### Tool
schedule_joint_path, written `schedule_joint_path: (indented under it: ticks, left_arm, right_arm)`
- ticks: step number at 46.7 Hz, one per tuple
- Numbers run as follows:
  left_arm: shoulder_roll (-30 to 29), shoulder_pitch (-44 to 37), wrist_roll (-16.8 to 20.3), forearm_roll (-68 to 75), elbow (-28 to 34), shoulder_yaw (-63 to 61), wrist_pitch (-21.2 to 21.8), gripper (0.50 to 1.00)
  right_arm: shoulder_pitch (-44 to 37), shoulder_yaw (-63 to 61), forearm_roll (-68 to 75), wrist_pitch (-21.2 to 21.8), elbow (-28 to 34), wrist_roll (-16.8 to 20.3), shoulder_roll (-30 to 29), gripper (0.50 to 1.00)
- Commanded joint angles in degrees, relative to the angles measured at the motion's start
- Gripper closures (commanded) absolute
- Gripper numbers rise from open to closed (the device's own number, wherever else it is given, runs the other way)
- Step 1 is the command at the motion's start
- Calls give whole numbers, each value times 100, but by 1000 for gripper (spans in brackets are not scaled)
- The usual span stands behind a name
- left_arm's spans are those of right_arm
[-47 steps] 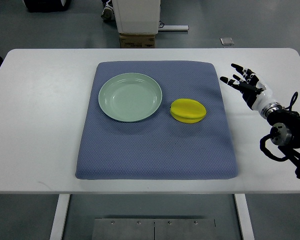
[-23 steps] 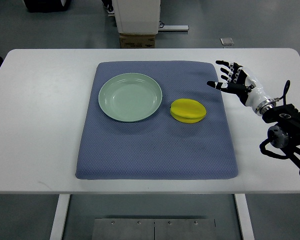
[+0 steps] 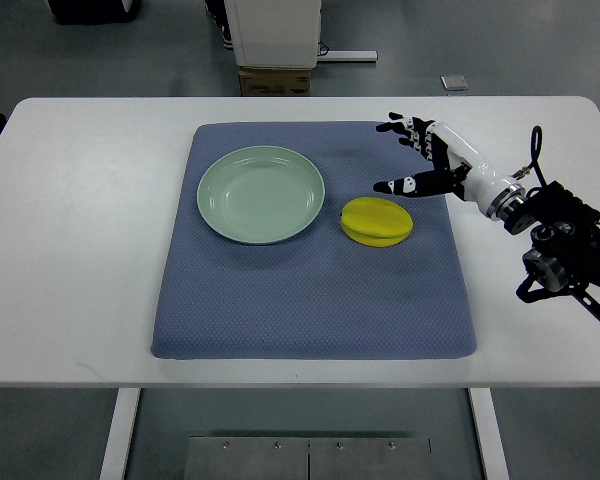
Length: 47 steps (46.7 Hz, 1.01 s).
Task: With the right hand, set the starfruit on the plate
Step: 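Reach the open right hand over the yellow starfruit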
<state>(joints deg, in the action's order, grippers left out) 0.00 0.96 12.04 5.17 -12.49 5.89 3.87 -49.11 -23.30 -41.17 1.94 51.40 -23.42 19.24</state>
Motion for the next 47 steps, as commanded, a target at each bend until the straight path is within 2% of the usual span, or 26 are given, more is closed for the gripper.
schedule_joint_path:
  ticks: [1, 31, 47]
  left_arm:
    - [0, 9, 0, 1, 1, 0, 0, 500]
    - [0, 1, 0, -8, 1, 0, 0, 500]
    - [0, 1, 0, 1, 1, 0, 0, 500]
  right_arm:
    - [-133, 229, -137, -1, -7, -57, 0, 500]
    - [-968, 1873, -709, -36, -16, -31, -43, 500]
    - [-968, 2014, -726, -89, -69, 364, -140, 500]
